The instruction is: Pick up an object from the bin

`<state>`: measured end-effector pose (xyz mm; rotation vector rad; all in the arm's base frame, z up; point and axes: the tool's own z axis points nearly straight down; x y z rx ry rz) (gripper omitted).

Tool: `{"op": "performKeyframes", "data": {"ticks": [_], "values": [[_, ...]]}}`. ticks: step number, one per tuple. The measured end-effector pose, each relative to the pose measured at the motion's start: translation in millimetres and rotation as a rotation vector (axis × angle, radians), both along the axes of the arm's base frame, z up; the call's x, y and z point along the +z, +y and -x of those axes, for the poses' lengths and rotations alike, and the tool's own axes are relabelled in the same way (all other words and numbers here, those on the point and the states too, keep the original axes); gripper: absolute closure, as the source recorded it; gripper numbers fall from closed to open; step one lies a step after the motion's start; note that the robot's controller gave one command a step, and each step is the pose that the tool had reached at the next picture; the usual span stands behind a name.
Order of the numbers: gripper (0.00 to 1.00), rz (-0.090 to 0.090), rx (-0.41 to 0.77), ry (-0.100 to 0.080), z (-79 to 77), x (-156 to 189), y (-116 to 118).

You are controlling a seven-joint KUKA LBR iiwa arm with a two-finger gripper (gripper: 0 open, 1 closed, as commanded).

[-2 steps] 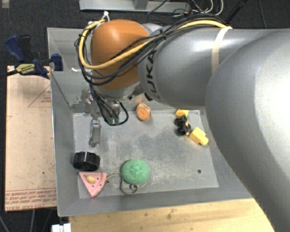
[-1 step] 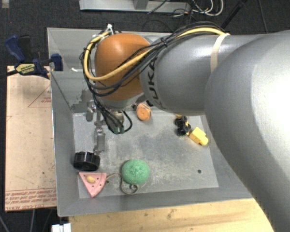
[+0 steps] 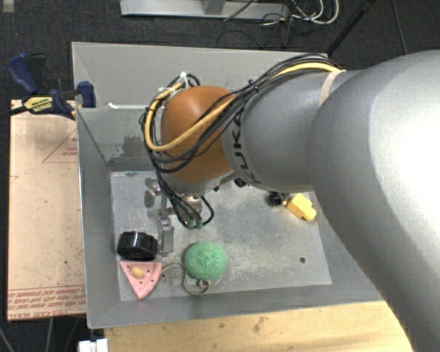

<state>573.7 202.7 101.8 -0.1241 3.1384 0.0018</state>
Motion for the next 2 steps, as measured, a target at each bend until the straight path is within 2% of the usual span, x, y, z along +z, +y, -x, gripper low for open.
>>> {"op": "performKeyframes", "data": {"ticks": [1,2], "values": [[0.00,0.002,0.080,0.001,15.8,-20,5],[0.00,-0.001,0.139,-0.001,67.7,-28,-2]]}}
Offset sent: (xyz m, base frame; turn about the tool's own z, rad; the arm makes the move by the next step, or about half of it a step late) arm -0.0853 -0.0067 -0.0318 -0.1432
